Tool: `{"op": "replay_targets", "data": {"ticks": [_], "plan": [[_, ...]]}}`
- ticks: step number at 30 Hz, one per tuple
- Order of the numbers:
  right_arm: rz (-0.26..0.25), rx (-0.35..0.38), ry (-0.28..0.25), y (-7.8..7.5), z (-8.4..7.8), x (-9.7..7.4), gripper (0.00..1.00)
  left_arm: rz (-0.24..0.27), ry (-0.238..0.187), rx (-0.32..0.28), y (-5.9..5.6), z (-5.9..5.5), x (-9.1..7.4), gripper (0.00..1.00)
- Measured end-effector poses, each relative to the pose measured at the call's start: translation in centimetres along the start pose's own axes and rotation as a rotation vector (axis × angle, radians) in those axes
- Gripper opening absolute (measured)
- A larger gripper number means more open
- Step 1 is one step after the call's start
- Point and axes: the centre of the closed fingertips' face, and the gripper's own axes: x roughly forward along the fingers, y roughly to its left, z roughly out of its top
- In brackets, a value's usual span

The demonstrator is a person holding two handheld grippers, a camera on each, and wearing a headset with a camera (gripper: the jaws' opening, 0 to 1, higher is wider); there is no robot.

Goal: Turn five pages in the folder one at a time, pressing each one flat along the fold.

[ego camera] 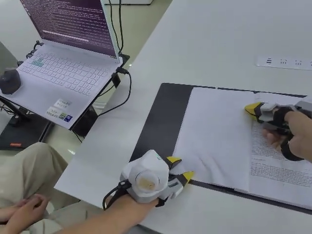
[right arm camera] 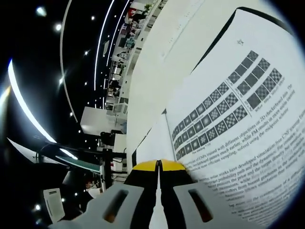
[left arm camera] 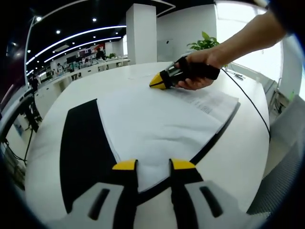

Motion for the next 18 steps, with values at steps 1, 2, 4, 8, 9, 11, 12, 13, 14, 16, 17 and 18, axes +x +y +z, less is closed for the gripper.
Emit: {"op": "replay_targets", "data": {"ticks": [1, 2, 4, 8, 9, 11, 12, 13, 14, 16, 17, 18], "plan": [[-0.001, 0.012, -0.009, 0.0, 0.3, 0.1, 0.0, 0.0, 0.0, -0.001, 0.0, 0.0, 0.0, 0.24], [0.001, 0.015, -0.015, 0.0, 0.6, 0.3, 0.0, 0.001, 0.001, 0.0, 0.0, -0.1, 0.0, 0.24], [0.008, 0.032, -0.031, -0.2, 1.4, 0.8, 0.0, 0.002, 0.004, -0.002, 0.0, -0.1, 0.1, 0.24], [0.008, 0.052, -0.058, -0.2, 2.5, 1.6, 0.0, 0.001, 0.005, 0.003, 0.1, -0.2, 0.2, 0.24], [0.006, 0.054, -0.067, -0.2, 2.7, 1.8, 0.0, 0.001, 0.003, 0.001, 0.1, -0.2, 0.2, 0.24], [0.009, 0.07, -0.091, -0.2, 3.3, 2.1, 0.0, 0.001, 0.001, 0.001, 0.1, -0.2, 0.2, 0.24], [0.011, 0.082, -0.102, -0.1, 3.5, 2.2, 0.0, 0.001, 0.0, 0.0, 0.1, -0.2, 0.2, 0.24], [0.01, 0.083, -0.102, -0.2, 3.5, 2.3, 0.0, 0.001, -0.001, 0.0, 0.1, -0.2, 0.2, 0.24], [0.008, 0.088, -0.106, -0.1, 3.6, 2.4, 0.0, 0.001, -0.001, 0.0, 0.1, -0.2, 0.2, 0.24], [0.011, 0.087, -0.114, 0.0, 3.8, 2.5, 0.0, 0.002, -0.002, -0.002, 0.1, -0.2, 0.2, 0.24], [0.013, 0.092, -0.119, 0.0, 3.9, 2.6, 0.0, 0.002, -0.002, -0.002, 0.1, -0.2, 0.2, 0.24], [0.016, 0.103, -0.133, 0.0, 4.3, 2.7, 0.0, 0.002, -0.002, -0.002, 0.1, -0.2, 0.2, 0.24]]}}
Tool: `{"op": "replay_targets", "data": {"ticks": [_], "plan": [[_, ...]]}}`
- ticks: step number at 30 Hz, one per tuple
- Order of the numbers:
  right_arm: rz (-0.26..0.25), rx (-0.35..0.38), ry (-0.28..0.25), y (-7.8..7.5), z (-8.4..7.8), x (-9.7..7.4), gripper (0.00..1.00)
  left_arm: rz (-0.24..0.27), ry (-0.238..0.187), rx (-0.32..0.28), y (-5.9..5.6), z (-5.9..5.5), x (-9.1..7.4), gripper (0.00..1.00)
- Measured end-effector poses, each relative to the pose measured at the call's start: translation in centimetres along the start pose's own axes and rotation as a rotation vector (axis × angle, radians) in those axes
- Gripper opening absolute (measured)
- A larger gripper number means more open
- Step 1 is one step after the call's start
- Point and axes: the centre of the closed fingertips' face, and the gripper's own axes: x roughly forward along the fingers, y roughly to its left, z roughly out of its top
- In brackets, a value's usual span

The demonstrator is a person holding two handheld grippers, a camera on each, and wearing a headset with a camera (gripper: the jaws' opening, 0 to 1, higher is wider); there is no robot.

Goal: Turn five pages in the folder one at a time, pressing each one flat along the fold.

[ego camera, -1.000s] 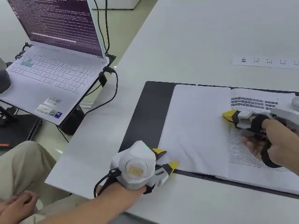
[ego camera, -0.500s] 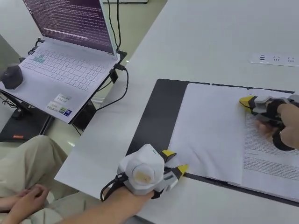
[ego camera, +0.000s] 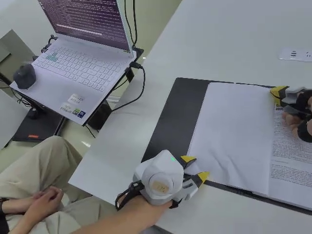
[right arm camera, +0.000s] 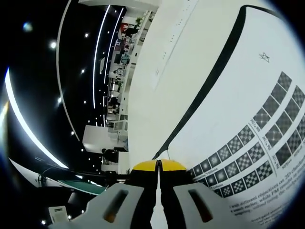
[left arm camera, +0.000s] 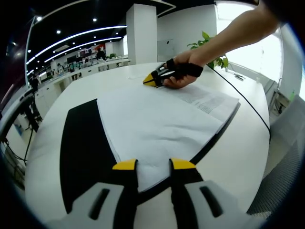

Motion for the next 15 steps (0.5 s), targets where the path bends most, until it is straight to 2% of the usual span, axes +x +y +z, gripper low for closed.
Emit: {"op": "replay_targets", "data": {"ticks": [3, 8, 15], "plan": [[0.002, 0.013, -0.026, 0.18, 0.58, 0.23, 0.0, 0.0, 0.0, 0.0, 0.01, -0.01, 0.01, 0.24], [0.002, 0.01, -0.03, 0.26, 0.6, 0.26, 0.0, 0.001, -0.002, -0.002, -0.03, 0.04, -0.02, 0.24], [0.0, 0.012, 0.002, -0.01, 0.22, -0.15, 0.0, 0.001, -0.002, -0.007, -0.1, 0.17, -0.08, 0.24]]}}
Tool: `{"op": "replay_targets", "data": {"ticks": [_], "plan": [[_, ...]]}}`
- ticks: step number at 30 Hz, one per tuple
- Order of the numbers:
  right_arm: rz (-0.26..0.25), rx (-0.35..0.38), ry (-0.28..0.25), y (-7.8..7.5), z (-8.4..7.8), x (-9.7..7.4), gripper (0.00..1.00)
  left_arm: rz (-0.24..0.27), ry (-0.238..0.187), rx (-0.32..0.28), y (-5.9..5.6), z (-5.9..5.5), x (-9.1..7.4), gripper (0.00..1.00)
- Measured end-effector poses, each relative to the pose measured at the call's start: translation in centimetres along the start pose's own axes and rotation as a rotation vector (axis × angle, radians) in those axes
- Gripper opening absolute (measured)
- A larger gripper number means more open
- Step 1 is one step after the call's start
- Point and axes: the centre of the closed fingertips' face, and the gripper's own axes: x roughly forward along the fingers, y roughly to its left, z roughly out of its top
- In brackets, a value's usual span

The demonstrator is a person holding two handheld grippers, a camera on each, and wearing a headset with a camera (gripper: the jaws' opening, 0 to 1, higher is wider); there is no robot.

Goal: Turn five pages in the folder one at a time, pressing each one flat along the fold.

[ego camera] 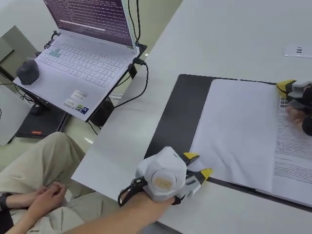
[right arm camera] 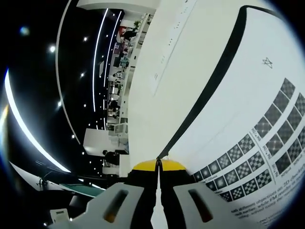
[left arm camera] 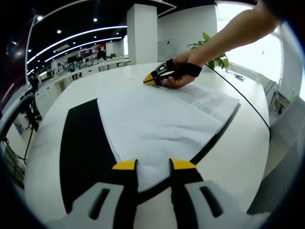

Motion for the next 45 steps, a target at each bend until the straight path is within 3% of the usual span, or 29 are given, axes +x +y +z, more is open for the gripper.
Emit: {"op": "replay_targets", "data": {"ticks": [23, 45], "plan": [[0.026, -0.002, 0.159, -1.2, -4.8, -4.4, 0.0, 0.001, -0.002, -0.011, 0.0, 0.1, -0.1, 0.24], [0.036, 0.027, 0.216, -1.9, -8.5, -7.8, 0.0, 0.003, 0.001, -0.016, 0.1, 0.0, -0.1, 0.24]]}}
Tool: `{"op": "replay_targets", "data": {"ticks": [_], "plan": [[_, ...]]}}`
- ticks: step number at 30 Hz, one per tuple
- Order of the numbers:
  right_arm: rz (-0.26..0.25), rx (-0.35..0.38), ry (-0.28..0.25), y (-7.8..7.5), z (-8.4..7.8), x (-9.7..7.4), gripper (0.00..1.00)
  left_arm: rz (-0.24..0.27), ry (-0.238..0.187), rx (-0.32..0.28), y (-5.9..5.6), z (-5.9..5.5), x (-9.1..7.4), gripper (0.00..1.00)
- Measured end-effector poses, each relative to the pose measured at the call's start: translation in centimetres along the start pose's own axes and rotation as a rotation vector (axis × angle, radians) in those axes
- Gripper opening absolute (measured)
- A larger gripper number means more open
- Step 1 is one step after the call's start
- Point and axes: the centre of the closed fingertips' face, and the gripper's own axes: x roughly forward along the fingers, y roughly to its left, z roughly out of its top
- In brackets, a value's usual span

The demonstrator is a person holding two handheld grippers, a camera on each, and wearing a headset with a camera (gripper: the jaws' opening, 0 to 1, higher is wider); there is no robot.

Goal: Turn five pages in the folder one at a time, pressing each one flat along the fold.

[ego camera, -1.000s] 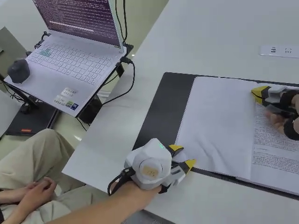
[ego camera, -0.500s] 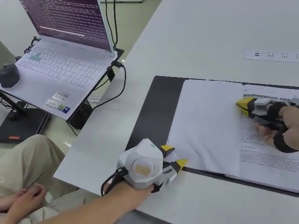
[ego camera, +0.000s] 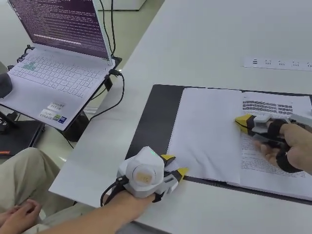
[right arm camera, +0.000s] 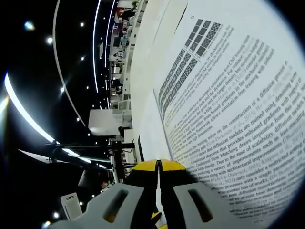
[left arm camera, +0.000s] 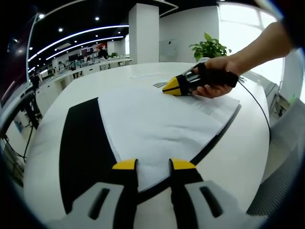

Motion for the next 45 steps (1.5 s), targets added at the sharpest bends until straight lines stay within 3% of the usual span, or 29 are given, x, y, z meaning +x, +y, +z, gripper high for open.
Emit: {"op": "replay_targets", "data": {"ticks": [4, 14, 34, 45], "plan": [[0.015, 0.001, 0.06, -0.1, -1.6, -0.4, 0.0, 0.0, 0.001, 0.0, 0.0, 0.0, 0.0, 0.24], [0.019, -0.005, 0.125, -1.4, -4.0, -1.2, 0.0, 0.0, 0.001, -0.001, -0.1, 0.1, -0.1, 0.24], [0.034, 0.011, 0.306, -2.6, -11.4, -5.3, 0.0, 0.002, -0.016, -0.009, -0.1, 0.1, -0.1, 0.24], [0.036, 0.028, 0.343, -3.5, -13.8, -7.2, 0.0, 0.001, -0.018, -0.007, -0.2, 0.1, 0.0, 0.24]]}}
